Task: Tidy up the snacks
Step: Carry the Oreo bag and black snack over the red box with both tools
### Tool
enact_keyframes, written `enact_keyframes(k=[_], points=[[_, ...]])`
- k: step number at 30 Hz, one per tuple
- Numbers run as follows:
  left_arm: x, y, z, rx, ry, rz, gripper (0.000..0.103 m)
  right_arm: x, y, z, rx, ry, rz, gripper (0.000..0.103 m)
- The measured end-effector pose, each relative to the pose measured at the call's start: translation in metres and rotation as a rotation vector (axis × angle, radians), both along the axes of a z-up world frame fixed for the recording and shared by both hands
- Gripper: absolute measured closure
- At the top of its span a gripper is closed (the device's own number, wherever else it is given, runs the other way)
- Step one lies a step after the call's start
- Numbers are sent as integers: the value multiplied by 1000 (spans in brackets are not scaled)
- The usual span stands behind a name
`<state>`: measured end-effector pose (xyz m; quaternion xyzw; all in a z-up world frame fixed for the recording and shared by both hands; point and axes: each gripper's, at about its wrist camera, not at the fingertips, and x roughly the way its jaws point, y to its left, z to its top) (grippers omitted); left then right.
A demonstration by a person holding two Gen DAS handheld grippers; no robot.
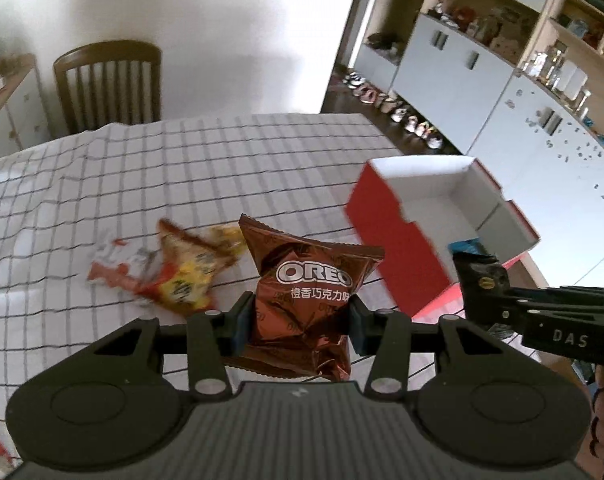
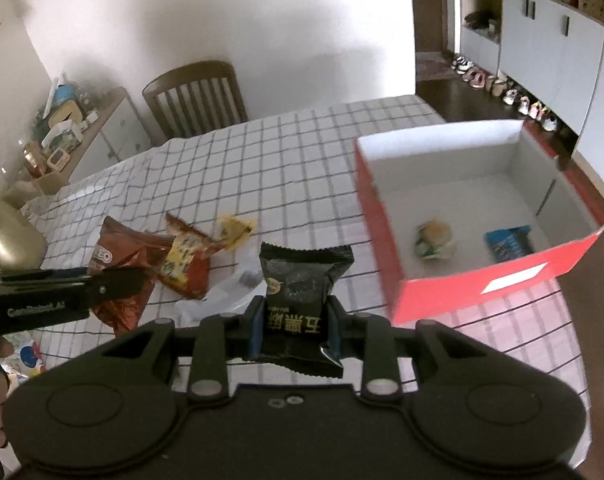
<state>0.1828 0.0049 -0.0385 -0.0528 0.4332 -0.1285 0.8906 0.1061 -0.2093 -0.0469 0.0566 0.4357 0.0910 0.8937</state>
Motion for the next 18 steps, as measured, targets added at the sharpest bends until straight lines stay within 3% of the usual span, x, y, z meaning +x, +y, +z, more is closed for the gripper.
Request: enact_keyframes(k=[18], points=[[46, -142, 16, 2, -27, -90, 57, 26, -109, 16, -14, -52, -62, 73]])
